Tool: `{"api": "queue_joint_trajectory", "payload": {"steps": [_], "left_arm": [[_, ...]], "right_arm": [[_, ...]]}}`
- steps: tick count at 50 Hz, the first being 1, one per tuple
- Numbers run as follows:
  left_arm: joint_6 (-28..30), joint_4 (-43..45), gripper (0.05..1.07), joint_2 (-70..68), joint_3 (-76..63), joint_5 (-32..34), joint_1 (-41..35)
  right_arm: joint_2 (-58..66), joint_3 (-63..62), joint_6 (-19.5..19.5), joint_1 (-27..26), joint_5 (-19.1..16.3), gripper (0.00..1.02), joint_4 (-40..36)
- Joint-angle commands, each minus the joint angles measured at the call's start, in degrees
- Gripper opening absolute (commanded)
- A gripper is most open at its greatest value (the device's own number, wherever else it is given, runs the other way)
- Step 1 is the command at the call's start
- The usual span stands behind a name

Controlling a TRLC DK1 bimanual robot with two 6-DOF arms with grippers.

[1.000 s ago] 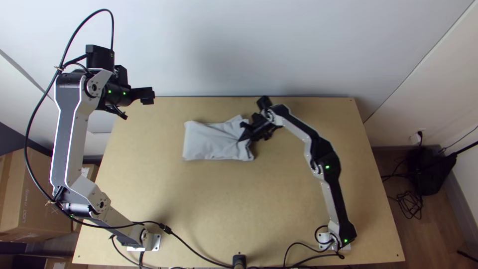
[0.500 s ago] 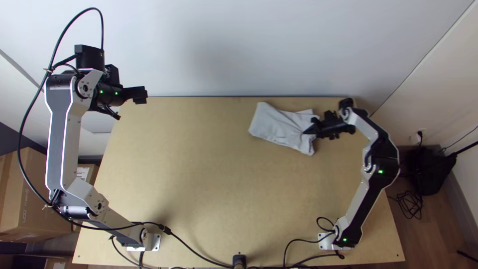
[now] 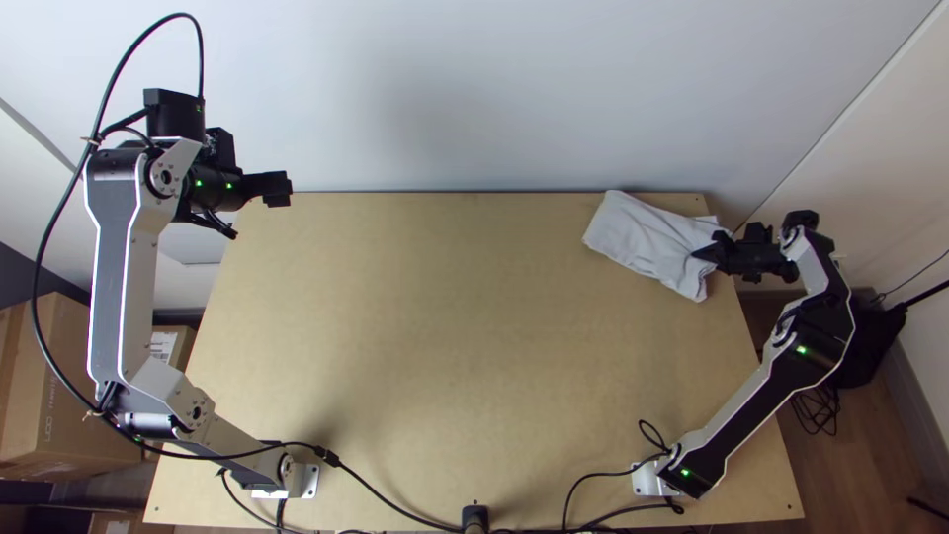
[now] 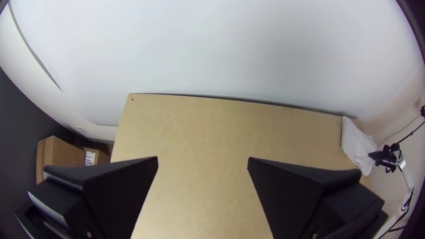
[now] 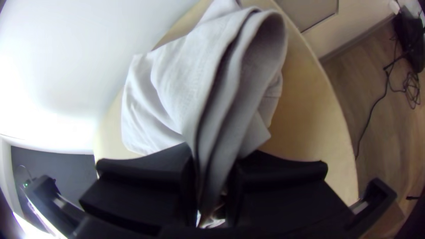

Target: Fold the t-shirt

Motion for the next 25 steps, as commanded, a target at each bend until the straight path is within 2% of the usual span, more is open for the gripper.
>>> {"api": "queue_joint_trajectory", "payload": {"steps": [1,2,8,13,21,25], "left_arm": [[0.68,-0.92,1.03,-3.0,1.29,0.53,-0.09],[0.68,-0.92,1.03,-3.18,1.38,0.53,0.08],[0.77,-1.01,1.03,-4.76,1.29,0.44,0.35],[1.12,-1.01,1.03,-5.99,1.29,0.44,1.4],[0.86,-0.22,1.03,-7.92,1.29,0.53,2.72],[0.25,0.22,1.03,-9.24,1.2,0.53,3.33]], "right_arm": [[2.41,3.32,-0.95,-1.9,0.46,0.76,-0.82],[2.06,3.49,-1.04,-2.34,1.42,0.99,-0.73],[1.27,6.31,0.28,-5.15,4.94,0.99,3.23],[-0.93,6.92,0.28,-7.35,10.56,0.99,6.48],[-9.63,5.25,-2.71,-9.81,17.59,0.99,11.93],[-18.16,1.47,-4.82,-9.81,19.62,0.99,16.85]]}}
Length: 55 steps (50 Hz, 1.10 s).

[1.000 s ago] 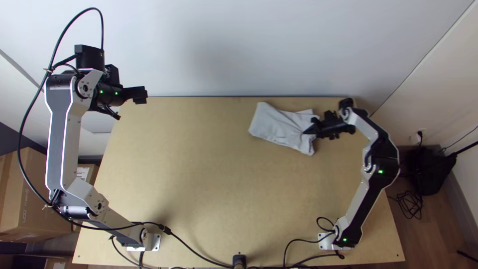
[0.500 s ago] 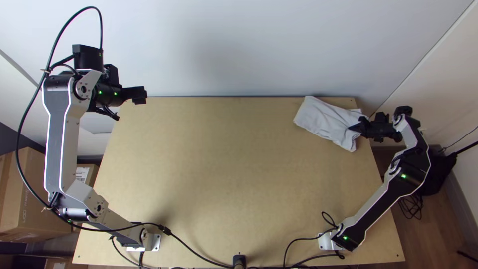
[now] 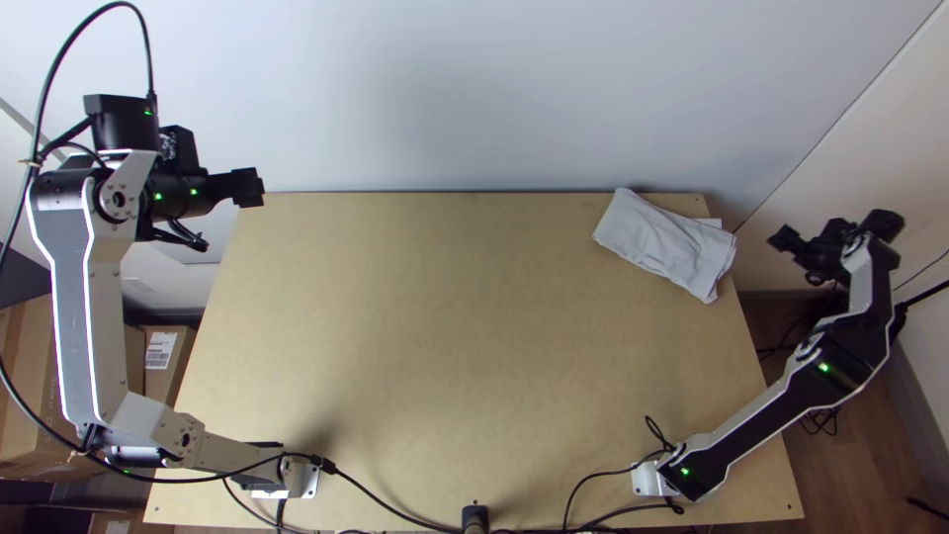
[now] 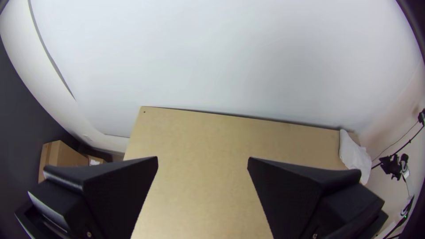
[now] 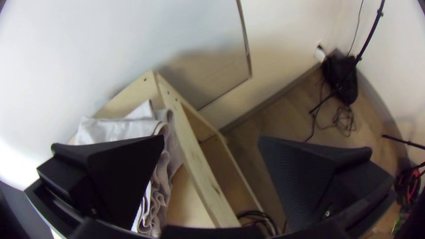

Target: Fold the t-shirt

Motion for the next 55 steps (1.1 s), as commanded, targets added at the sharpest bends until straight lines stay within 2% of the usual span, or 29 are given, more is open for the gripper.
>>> {"api": "queue_joint_trajectory", "payload": {"steps": [1,8,20,27,31,34,37,42,55], "left_arm": [[0.07,0.33,1.03,-3.15,1.2,0.53,0.89],[-0.11,6.04,1.03,-8.68,-3.63,0.44,2.73],[0.25,22.56,1.03,-27.14,-23.76,-0.79,5.02],[2.36,29.24,1.03,-36.99,-33.16,-1.49,9.59],[5.61,33.81,1.03,-43.23,-39.93,-1.49,11.96],[6.84,39.0,1.03,-48.32,-46.35,-1.58,13.54],[7.98,43.57,1.03,-53.6,-52.5,-1.58,14.86],[8.07,46.12,1.03,-62.21,-61.02,-1.49,15.12],[6.31,50.69,1.03,-81.37,-80.98,-1.49,16.0]], "right_arm": [[-15.0,-3.8,-3.4,0.23,1.83,0.99,5.73],[-30.47,-8.46,-3.05,3.48,1.83,0.99,14.69],[-50.24,-12.77,-1.99,13.15,4.9,0.99,21.55],[-62.72,-20.06,-0.32,21.06,10.61,0.99,29.64],[-70.02,-24.63,1.53,27.38,15.1,0.99,32.71],[-75.47,-28.41,2.23,31.6,15.98,0.99,32.98],[-80.13,-32.63,3.46,34.77,17.47,0.99,36.49],[-86.89,-38.96,3.46,35.29,18.96,0.99,38.25],[-105.44,-55.48,5.04,36.17,18.96,0.99,42.56]]}}
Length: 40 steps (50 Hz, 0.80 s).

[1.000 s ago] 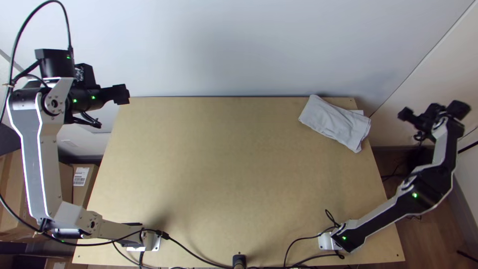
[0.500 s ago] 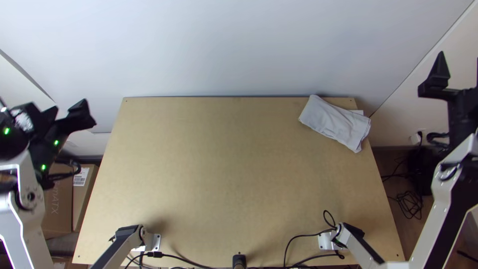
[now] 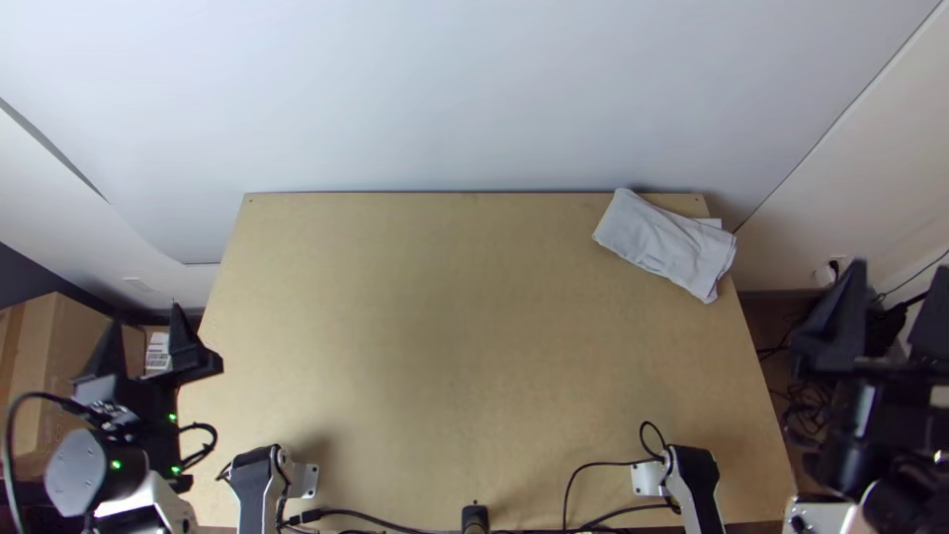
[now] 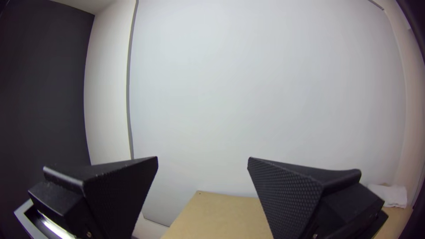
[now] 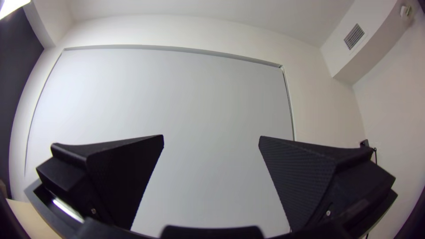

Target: Fold the t-shirt

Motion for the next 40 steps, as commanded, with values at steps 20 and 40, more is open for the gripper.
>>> {"api": "queue_joint_trajectory", "payload": {"steps": [20,40], "left_arm": [[-2.55,9.53,1.03,-12.4,-29.52,0.58,0.18],[1.31,28.25,1.03,-12.14,-49.91,2.25,-0.79]], "right_arm": [[-21.52,-40.77,1.24,1.82,0.98,0.99,16.6],[-21.26,-57.3,2.2,7.62,1.24,0.99,-4.49]]}}
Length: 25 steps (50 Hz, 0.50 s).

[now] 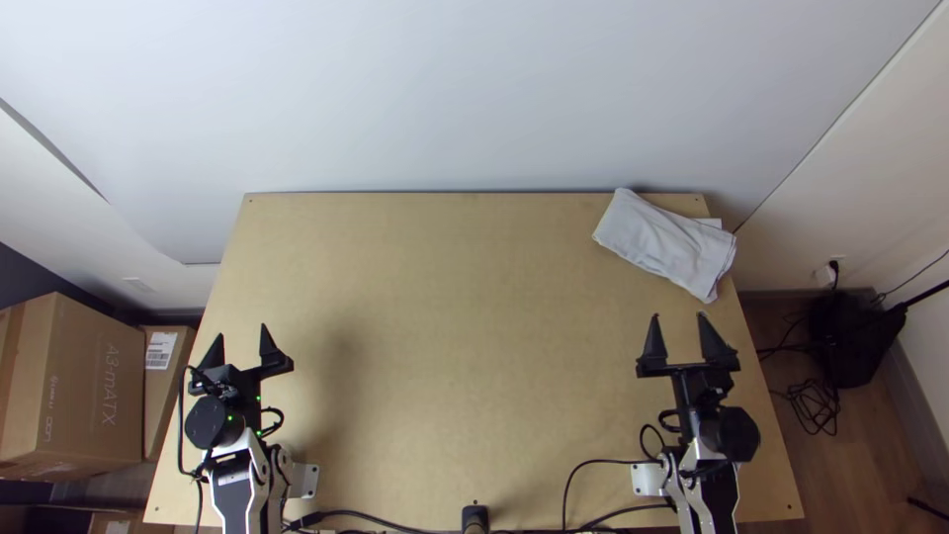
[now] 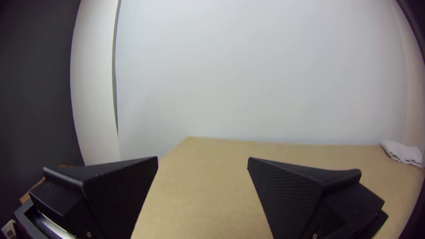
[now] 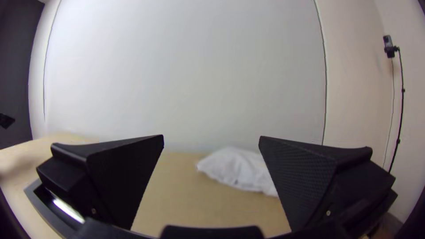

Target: Fold the t-shirt

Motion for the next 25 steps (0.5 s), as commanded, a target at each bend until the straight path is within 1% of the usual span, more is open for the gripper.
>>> {"api": "queue_joint_trajectory", "payload": {"steps": [1,4,25], "left_arm": [[1.4,0.56,1.03,-0.21,-3.09,0.84,0.63],[1.4,0.56,1.03,-0.3,-3.09,0.84,0.54],[1.4,0.56,1.03,-0.3,-3.09,0.84,0.54]], "right_arm": [[0.65,-0.14,0.5,0.3,1.03,0.99,-8.87],[1.0,-0.14,0.41,0.04,1.99,0.99,-8.69],[0.12,-0.23,0.5,0.21,2.08,0.99,-8.69]]}}
